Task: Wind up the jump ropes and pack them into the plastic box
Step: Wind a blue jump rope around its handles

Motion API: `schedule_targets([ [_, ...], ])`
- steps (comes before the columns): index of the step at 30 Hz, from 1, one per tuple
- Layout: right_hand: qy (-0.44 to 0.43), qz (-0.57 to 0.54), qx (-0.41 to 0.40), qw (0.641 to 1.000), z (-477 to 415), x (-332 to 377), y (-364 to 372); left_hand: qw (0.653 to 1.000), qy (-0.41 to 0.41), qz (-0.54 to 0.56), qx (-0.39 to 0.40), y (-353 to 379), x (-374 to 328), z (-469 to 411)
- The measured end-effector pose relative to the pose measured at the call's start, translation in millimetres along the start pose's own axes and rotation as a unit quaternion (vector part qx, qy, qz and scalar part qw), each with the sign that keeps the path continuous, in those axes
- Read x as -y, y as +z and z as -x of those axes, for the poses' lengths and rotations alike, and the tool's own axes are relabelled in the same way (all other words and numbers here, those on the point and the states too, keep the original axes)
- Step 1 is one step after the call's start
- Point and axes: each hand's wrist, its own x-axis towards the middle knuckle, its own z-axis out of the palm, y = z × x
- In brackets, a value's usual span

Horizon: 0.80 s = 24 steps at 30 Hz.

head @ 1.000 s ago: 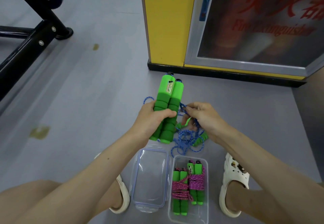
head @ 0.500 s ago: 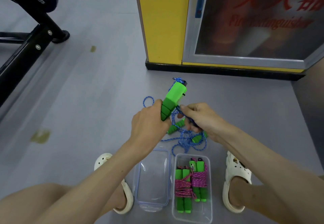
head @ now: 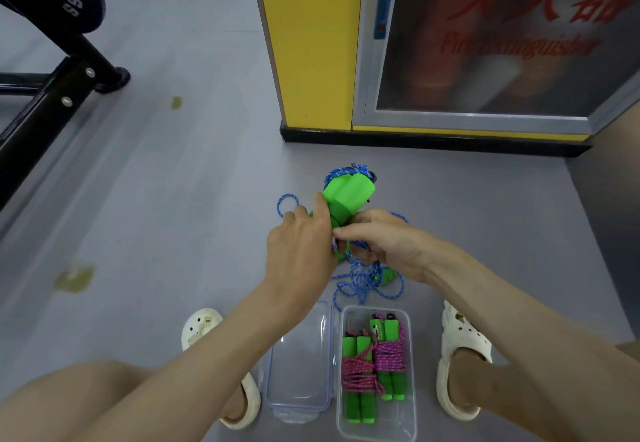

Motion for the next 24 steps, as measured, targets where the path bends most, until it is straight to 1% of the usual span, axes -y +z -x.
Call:
schedule_targets([
  [2, 0.007, -0.082, -0.026, 0.996, -1, -2, 2, 1.0, 0.004, -0.014, -0.019, 2, -3, 0],
  [4, 0.015, -0.146, -0.083, 0.986, -2, -4, 4, 0.997, 0.023, -0.017, -0.066, 12, -7, 1],
  [5, 0.018, -0.155, -0.115, 0.981, -3, -5, 4, 0.996, 0.029, -0.013, -0.08, 16, -9, 2],
  [7, 0.018, -0.143, -0.159, 0.977, -4, -7, 2, 0.997, 0.026, 0.056, -0.054, 16, -14, 5],
  [8, 0.017, -0.137, -0.173, 0.975, -4, -7, 1, 0.992, 0.018, 0.121, -0.022, 15, -17, 4],
  [9, 0.015, -0.137, -0.183, 0.973, -3, -6, -1, 0.976, 0.002, 0.218, 0.029, 15, -18, 1],
  [10, 0.014, -0.14, -0.191, 0.972, -2, -5, -4, 0.939, -0.026, 0.328, 0.101, 12, -16, -3],
  [11, 0.012, -0.139, -0.195, 0.971, 0, -5, -7, 0.884, -0.061, 0.431, 0.171, 6, -15, -8],
  [12, 0.011, -0.134, -0.195, 0.972, 0, -4, -11, 0.824, -0.095, 0.512, 0.223, 1, -12, -13],
  [13, 0.009, -0.128, -0.19, 0.973, 1, -4, -14, 0.77, -0.121, 0.573, 0.254, -3, -8, -16],
  [14, 0.006, -0.128, -0.182, 0.975, 2, -3, -17, 0.729, -0.139, 0.612, 0.272, -6, -5, -18],
  [15, 0.001, -0.134, -0.172, 0.976, 2, -3, -20, 0.702, -0.15, 0.632, 0.291, -7, -1, -18],
  [19, -0.007, -0.136, -0.132, 0.982, 6, 3, -19, 0.601, -0.163, 0.682, 0.384, -4, 4, -9],
  [21, 0.001, -0.126, -0.127, 0.984, 10, 6, -16, 0.566, -0.16, 0.703, 0.399, -5, 4, -5],
  [22, 0.007, -0.12, -0.132, 0.984, 10, 7, -15, 0.561, -0.157, 0.709, 0.398, -5, 3, -5],
  [23, 0.01, -0.108, -0.138, 0.984, 11, 7, -16, 0.563, -0.155, 0.71, 0.394, -6, 4, -6],
  [24, 0.012, -0.094, -0.147, 0.985, 11, 7, -17, 0.573, -0.151, 0.706, 0.388, -6, 4, -7],
])
